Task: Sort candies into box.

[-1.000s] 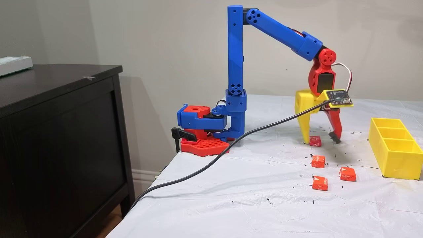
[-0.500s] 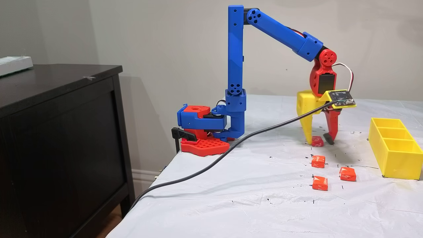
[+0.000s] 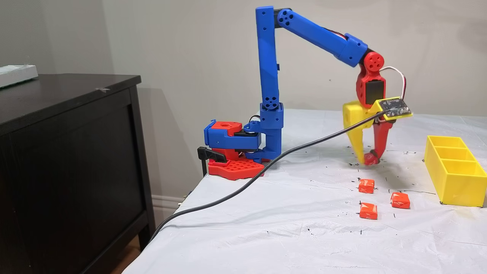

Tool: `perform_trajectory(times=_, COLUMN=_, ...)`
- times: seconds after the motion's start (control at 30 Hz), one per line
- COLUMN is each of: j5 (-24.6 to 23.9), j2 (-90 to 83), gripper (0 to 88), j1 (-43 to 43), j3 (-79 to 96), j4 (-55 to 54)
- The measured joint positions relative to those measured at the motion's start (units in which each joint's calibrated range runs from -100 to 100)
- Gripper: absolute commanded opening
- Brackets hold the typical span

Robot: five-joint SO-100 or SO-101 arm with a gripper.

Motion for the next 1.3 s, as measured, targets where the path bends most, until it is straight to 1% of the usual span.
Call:
perform_trajectory(times=0.3, j5=0.9, j2=-10.3, gripper=0.2, j1=4.8, j3=-1.6, j4=2.1)
perform_trajectory(times=0.5, j5=0.9, j2=-11.4, gripper=0.2, j1=8.7, j3=-5.0, j4=0.0)
perform_trajectory(times=0.83, j5=-1.0, j2=2.4, gripper=0.2, j1=13.5, j3=-22.2, j4=-0.5)
perform_trajectory(times=1.1, j5=-2.2, j2=16.5, gripper=0.2, j1=14.7, j3=-40.5, j4=6.2)
perform_trajectory(times=1.3, j5=-2.5, j2=20.4, gripper=0.2, j1=14.7, j3=-45.3, j4=7.7)
